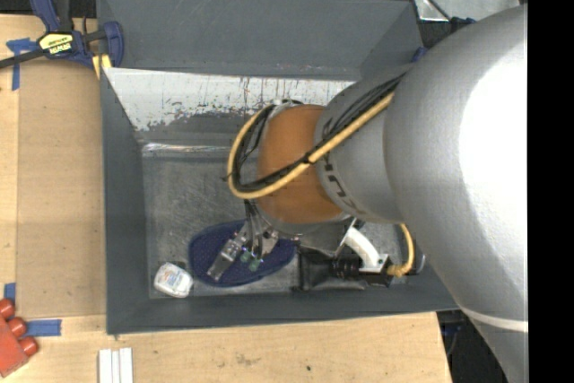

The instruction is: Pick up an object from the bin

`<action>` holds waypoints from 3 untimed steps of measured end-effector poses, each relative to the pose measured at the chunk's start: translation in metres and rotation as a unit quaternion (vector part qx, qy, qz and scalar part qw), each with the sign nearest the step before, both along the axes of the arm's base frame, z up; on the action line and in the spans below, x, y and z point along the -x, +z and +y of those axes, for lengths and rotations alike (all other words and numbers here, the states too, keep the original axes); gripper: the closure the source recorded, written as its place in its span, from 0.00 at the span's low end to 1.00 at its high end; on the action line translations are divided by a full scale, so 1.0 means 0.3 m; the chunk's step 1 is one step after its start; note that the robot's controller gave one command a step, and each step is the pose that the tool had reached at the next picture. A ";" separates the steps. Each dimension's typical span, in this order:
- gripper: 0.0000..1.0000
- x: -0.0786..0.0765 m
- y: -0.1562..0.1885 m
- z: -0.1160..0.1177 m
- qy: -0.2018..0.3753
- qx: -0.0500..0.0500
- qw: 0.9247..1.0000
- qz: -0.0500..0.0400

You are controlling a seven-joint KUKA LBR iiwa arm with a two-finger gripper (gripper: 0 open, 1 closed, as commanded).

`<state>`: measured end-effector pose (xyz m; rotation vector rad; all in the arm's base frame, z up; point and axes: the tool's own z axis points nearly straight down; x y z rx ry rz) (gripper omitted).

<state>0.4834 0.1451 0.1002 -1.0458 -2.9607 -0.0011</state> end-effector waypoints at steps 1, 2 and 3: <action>0.00 -0.022 -0.082 0.041 -0.067 0.001 0.998 0.001; 0.00 -0.024 -0.074 0.039 -0.066 0.000 0.998 0.000; 1.00 -0.025 -0.070 0.040 -0.066 0.000 0.998 0.000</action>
Offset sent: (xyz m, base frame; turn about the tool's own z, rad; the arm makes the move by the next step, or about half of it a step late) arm 0.0053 0.0136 -0.0302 0.1383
